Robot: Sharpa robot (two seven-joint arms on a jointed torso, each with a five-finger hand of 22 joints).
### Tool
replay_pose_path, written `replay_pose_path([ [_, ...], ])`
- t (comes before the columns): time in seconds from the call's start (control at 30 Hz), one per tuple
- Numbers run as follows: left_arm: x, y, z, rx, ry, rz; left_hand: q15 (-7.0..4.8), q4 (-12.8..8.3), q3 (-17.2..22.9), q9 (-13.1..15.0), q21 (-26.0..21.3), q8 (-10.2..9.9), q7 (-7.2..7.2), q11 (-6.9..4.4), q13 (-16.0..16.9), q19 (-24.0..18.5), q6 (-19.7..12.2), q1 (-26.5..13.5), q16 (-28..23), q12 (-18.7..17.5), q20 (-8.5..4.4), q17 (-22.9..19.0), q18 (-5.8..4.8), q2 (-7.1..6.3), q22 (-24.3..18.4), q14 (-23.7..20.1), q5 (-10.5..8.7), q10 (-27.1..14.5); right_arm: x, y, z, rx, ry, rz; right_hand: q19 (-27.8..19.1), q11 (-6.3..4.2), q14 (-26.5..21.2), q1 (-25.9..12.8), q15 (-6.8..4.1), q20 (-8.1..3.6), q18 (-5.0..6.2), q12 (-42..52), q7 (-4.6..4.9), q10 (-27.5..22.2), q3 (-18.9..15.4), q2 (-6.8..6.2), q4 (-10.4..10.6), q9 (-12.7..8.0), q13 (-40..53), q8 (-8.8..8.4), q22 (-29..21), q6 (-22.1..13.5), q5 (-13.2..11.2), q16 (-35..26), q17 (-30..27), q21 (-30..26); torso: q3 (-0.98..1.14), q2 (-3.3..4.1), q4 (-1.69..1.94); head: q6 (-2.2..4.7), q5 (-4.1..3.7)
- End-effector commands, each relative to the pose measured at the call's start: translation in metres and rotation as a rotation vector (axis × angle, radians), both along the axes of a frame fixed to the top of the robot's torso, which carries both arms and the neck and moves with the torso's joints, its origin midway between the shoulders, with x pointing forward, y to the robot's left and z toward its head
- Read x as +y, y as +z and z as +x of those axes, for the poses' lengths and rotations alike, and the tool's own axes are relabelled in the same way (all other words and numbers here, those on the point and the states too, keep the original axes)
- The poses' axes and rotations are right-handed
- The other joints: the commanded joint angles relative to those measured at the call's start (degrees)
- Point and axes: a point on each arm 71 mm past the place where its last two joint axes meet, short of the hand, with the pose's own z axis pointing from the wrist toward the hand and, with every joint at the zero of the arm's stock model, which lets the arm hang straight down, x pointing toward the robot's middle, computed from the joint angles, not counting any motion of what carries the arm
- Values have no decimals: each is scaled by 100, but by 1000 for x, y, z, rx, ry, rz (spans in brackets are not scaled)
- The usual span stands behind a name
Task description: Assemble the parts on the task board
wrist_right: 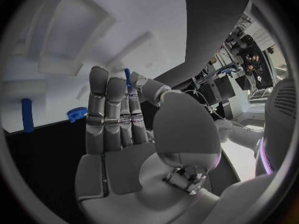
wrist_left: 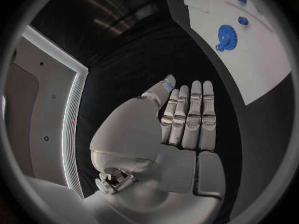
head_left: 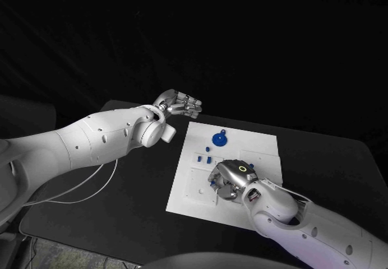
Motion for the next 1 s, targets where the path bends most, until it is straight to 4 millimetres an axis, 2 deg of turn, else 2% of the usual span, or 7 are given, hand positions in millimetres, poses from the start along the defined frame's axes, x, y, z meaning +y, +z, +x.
replay_pose_path([
  [0.03,-1,1,0,-1,-7,-5,27,19,7,4,29,11,4,7,-6,-30,48,-44,-21,-17,1,3,16,4,30,-26,-40,16,-1,1,0,-35,-21,5,219,-74,50,-36,-10,-45,140,19,-2,165,33,20,-20,6,5,31,1,37,13,1,9,35,2,-3,-2,2,-2],
  [0.33,-2,0,0,2,-12,-1,27,19,7,4,29,11,4,7,-6,-30,48,-44,-21,-17,1,3,16,4,30,-26,-40,16,-1,3,-1,-64,-34,26,216,-76,63,-37,-12,-50,139,18,-6,176,62,0,-16,2,4,30,-4,49,12,-8,9,63,0,-1,-7,42,-24],
  [1.0,0,-1,0,5,-14,2,31,26,2,4,29,10,6,11,-6,-36,40,-43,-22,-18,4,3,18,8,43,-37,-43,5,-3,-3,3,-49,-42,4,210,-76,68,-30,-13,-51,141,17,-6,178,98,-21,-3,-1,4,29,-18,52,12,-20,20,88,-3,-5,2,5,-14],
])
